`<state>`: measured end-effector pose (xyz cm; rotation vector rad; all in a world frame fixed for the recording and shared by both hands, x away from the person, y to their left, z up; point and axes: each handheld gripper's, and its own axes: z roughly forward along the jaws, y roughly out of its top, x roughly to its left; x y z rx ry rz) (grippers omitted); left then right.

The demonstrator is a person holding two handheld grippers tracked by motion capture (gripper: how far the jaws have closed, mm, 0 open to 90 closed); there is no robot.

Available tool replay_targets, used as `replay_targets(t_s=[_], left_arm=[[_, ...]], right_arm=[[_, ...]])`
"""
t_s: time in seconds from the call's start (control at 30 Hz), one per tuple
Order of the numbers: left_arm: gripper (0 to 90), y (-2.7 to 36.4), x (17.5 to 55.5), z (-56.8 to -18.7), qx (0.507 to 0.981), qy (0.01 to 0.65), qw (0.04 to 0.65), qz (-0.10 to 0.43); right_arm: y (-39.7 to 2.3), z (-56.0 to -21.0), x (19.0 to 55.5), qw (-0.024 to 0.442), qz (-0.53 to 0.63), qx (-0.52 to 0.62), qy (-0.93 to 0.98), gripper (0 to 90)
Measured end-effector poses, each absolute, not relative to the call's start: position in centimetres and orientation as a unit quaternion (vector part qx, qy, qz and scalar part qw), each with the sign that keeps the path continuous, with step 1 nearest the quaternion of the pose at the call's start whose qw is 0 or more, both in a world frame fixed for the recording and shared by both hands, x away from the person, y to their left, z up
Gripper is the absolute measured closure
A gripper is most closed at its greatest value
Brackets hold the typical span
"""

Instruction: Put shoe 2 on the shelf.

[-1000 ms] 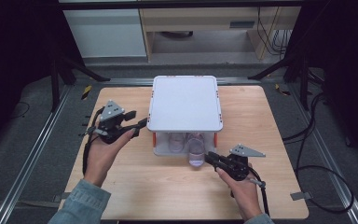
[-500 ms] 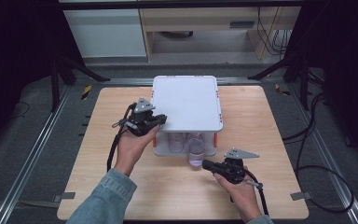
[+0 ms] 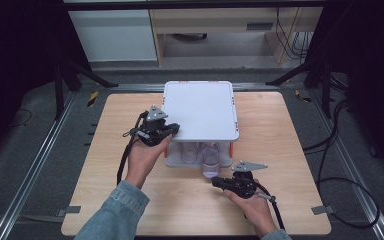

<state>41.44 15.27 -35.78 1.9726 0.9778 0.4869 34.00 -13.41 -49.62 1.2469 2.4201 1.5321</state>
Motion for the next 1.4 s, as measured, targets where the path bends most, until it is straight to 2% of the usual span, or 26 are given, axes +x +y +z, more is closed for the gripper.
replay_targets(t_s=[0.57, 1.03, 1.4], left_arm=[[85.5, 15.2, 41.7, -35.8, 0.794, 0.39, 0.424, 0.196], [85.6, 15.2, 41.7, -35.8, 0.793, 0.39, 0.425, 0.196], [85.9, 15.2, 41.7, -35.8, 0.793, 0.389, 0.425, 0.196]], right_arm=[[-11.9, -50.6, 35.6, 0.008, 0.461, 0.412, 0.786, 88.2], [-11.6, -50.8, 38.7, 0.001, 0.463, 0.445, 0.767, 89.5], [-12.5, -50.2, 38.4, 0.038, 0.458, 0.439, 0.772, 89.3]])
